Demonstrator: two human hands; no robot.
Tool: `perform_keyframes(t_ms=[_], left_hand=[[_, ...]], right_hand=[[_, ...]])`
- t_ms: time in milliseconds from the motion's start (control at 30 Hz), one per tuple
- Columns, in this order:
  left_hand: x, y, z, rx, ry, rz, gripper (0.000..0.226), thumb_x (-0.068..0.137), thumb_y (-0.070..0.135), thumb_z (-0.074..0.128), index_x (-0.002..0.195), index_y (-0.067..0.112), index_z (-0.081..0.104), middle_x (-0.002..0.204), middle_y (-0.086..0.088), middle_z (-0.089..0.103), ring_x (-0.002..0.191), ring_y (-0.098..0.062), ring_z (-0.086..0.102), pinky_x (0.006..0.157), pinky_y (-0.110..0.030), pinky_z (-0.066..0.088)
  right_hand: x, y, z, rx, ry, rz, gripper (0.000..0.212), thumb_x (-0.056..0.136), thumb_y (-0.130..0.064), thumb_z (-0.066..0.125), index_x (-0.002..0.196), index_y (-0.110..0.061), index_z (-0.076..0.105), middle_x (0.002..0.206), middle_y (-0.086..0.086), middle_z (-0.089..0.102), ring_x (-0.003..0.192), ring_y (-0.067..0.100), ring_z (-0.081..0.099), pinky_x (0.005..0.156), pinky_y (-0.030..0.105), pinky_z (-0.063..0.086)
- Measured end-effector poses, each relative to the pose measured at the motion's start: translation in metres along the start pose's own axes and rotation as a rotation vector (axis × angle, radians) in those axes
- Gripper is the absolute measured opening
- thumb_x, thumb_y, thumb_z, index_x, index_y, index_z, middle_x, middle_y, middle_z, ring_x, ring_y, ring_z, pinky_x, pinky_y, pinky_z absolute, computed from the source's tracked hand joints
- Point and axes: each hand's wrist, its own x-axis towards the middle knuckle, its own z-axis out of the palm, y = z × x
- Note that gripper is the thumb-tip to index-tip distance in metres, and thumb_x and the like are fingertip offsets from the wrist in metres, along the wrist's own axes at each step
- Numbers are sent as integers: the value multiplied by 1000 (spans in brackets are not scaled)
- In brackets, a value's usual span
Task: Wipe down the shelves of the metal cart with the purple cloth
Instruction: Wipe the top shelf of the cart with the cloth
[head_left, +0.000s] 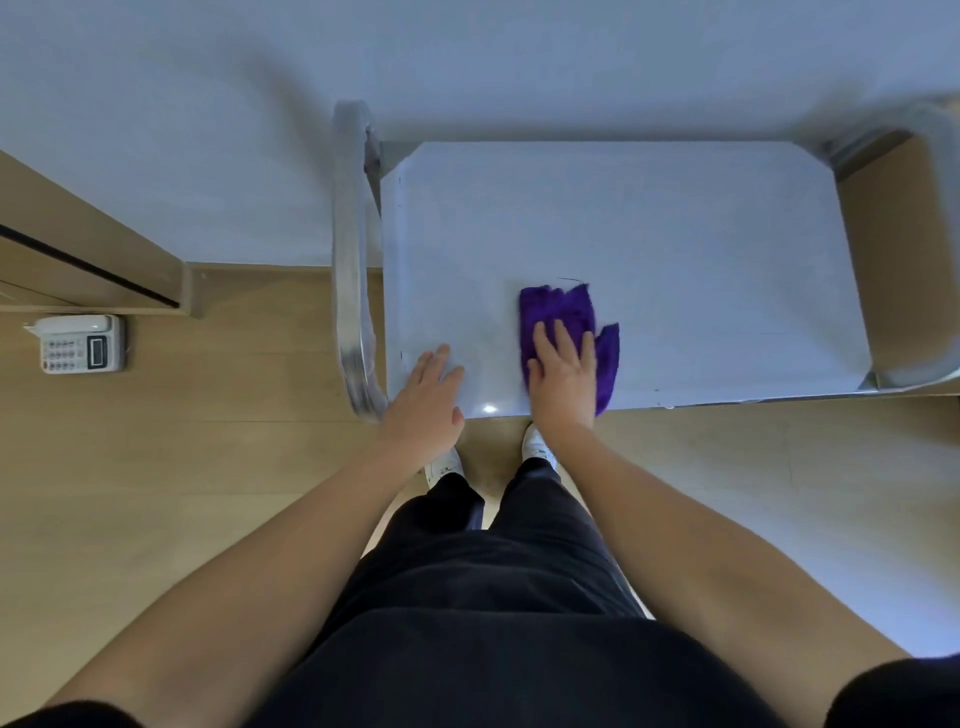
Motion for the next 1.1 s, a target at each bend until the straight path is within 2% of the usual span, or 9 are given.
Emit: perform_keyframes(t_ms=[133,267,433,500,600,700,833,1000,1100], left_hand=[[-6,4,5,-13,33,-16,65,96,21,50,153,15,18,163,-2,-2,150,-22,-1,116,-42,30],[-5,4,7,6,17,-5,62,97,20,47,152,14,20,163,-3,-4,150,-23,-3,116,-42,29],[2,14,8,38,18,-33,48,97,21,45,143,13,34,162,-9,-2,150,-29,-1,102,-42,43],[5,25,12,56,26,-42,42,97,23,46,138,14,40,161,-12,3,148,-34,2,102,-43,43],[9,41,19,63,22,-20,38,96,26,49,133,16,47,160,-10,10,147,-34,8,104,-42,42],[12,57,24,90,39,43,40,95,27,51,133,15,49,158,-10,18,145,-30,17,104,-40,43],[24,84,27,117,15,123,42,94,25,48,135,12,47,155,-11,23,143,-28,21,98,-39,46],[42,126,25,139,1,98,40,94,23,47,133,10,47,150,-13,25,140,-30,22,92,-37,47],[53,146,26,157,23,103,40,93,21,46,132,10,48,151,-13,26,140,-29,24,93,-38,48]], right_hand=[[-16,-40,17,5,-171,-219,50,101,-24,43,149,-32,30,158,-5,27,149,31,10,119,49,21],[-6,-6,2,47,-111,-290,44,100,-23,48,143,-28,45,153,-3,39,147,25,23,117,41,28],[3,51,-17,47,-8,64,46,100,-21,46,146,-25,39,155,1,34,146,29,19,118,41,27],[1,32,-12,-26,-13,3,51,97,-16,48,147,-20,37,155,6,33,145,34,20,119,47,21],[-11,9,1,7,-56,-145,56,95,-11,51,147,-25,36,156,3,31,147,34,17,120,52,17],[-10,32,-7,87,-79,-192,53,96,-12,51,146,-26,40,153,0,38,147,27,22,117,45,30],[8,98,-31,106,-51,-115,49,97,-12,49,143,-27,44,150,-4,42,145,22,27,112,38,36],[27,163,-59,129,11,158,50,95,-13,49,144,-25,42,152,-1,38,143,28,25,108,45,41],[28,156,-59,64,1,74,50,94,-19,51,143,-24,44,148,4,43,136,37,30,113,45,32]])
